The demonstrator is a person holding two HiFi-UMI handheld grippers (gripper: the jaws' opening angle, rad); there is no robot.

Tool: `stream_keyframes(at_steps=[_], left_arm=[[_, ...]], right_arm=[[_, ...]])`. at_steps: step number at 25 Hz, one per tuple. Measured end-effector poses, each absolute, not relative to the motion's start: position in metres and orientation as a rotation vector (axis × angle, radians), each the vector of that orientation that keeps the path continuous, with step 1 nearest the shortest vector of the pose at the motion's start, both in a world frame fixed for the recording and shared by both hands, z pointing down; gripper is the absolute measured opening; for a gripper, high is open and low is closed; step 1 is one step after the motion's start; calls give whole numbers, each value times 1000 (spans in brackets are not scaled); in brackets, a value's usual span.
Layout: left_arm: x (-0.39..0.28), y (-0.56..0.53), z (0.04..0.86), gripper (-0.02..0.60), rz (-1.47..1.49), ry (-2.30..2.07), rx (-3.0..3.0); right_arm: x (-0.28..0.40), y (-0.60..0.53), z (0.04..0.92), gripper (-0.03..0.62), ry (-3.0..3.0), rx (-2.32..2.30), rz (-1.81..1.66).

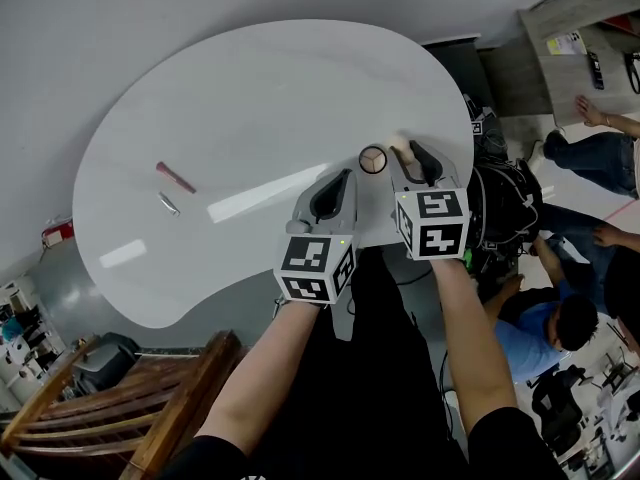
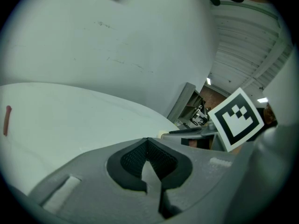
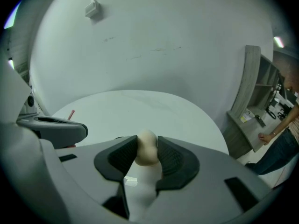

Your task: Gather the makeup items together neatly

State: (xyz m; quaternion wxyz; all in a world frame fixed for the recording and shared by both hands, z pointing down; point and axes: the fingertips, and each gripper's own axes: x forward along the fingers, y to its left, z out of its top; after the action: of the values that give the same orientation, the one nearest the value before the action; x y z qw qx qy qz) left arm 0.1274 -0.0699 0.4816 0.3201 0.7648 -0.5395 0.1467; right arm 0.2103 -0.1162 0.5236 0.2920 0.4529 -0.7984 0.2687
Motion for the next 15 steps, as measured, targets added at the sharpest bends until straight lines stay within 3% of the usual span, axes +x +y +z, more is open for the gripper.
stream_keyframes(at_steps=[15], left_arm=[[124,-71,485,8,393,-1425,2001]], right_arm=[[206,-115,525,175,-2103,1163,704]])
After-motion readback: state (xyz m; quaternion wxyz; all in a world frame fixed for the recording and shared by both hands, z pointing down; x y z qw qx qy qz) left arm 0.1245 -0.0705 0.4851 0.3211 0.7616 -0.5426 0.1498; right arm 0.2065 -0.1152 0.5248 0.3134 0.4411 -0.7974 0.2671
